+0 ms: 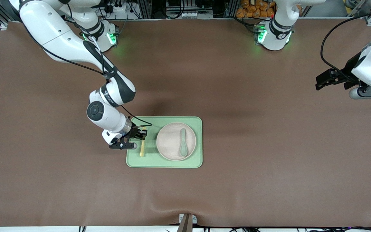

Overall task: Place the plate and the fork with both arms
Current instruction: 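Lower the fork onto the tray beside the plate and open the right gripper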

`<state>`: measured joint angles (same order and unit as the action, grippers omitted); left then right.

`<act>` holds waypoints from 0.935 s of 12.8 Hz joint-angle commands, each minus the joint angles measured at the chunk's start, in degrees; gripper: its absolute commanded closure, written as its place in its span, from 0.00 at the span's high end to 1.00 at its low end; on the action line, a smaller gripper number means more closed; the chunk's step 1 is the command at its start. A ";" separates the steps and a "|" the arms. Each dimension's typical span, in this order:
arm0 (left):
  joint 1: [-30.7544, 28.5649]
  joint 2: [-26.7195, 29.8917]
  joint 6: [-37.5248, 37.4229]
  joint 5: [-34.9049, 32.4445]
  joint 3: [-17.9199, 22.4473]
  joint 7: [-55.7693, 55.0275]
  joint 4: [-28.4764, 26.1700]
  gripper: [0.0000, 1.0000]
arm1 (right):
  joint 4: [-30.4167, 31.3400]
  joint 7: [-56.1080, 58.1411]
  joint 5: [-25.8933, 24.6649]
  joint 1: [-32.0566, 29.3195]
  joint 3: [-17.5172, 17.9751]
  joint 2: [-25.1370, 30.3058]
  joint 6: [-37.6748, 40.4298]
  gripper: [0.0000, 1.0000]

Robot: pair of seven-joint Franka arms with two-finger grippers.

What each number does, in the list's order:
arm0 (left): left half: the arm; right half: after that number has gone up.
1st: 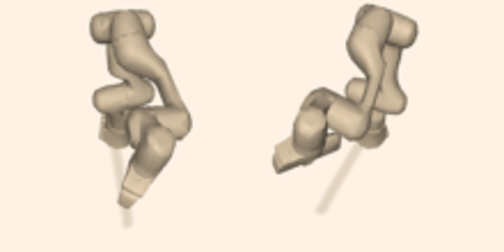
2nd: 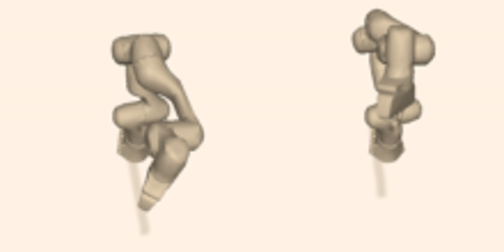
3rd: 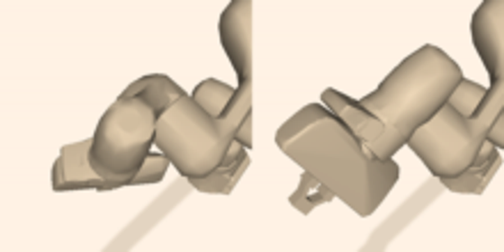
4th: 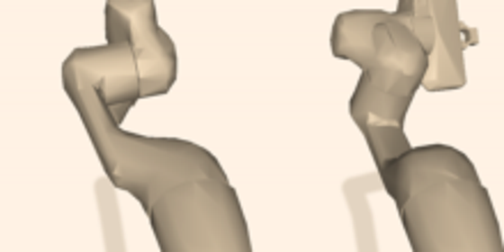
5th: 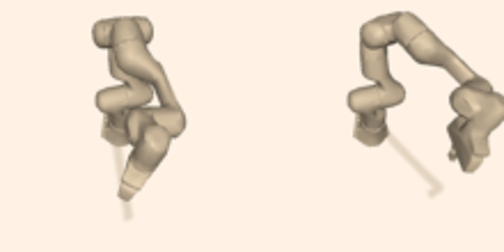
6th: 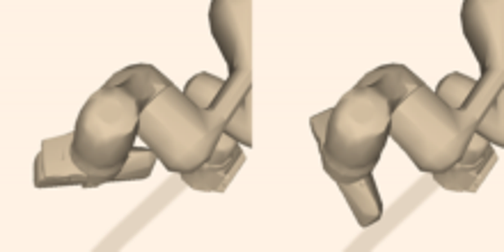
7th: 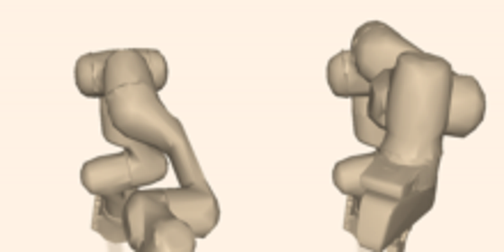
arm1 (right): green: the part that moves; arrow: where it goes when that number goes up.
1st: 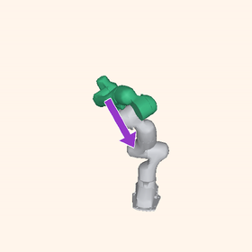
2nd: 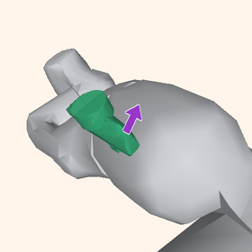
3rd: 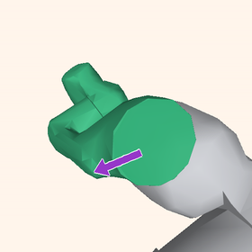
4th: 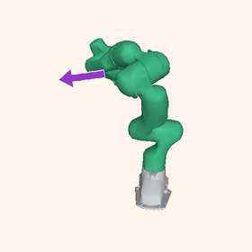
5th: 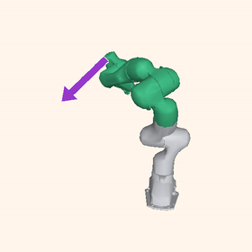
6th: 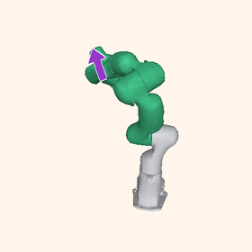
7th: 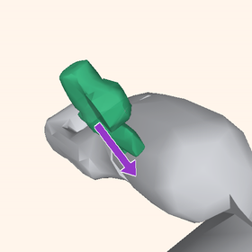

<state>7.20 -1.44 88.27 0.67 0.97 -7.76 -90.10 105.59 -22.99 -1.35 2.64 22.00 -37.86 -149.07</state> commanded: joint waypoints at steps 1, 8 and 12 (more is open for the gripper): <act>-0.35 1.70 0.59 -1.55 -0.36 1.25 -1.48 1.00 | 3.13 2.94 0.56 -1.41 1.03 1.21 -2.10 0.00; -0.35 1.61 0.50 -1.46 -0.36 1.25 -1.48 1.00 | 1.46 4.70 0.47 -2.55 1.03 1.21 -1.93 0.53; -0.26 1.61 0.50 -1.46 -0.36 1.25 -1.39 1.00 | -6.51 4.62 0.04 -2.29 1.03 3.31 13.48 0.65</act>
<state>7.20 -1.43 88.27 0.67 0.97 -7.75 -90.13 102.67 -19.00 -1.34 1.41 22.04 -37.01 -144.14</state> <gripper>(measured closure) 0.000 0.449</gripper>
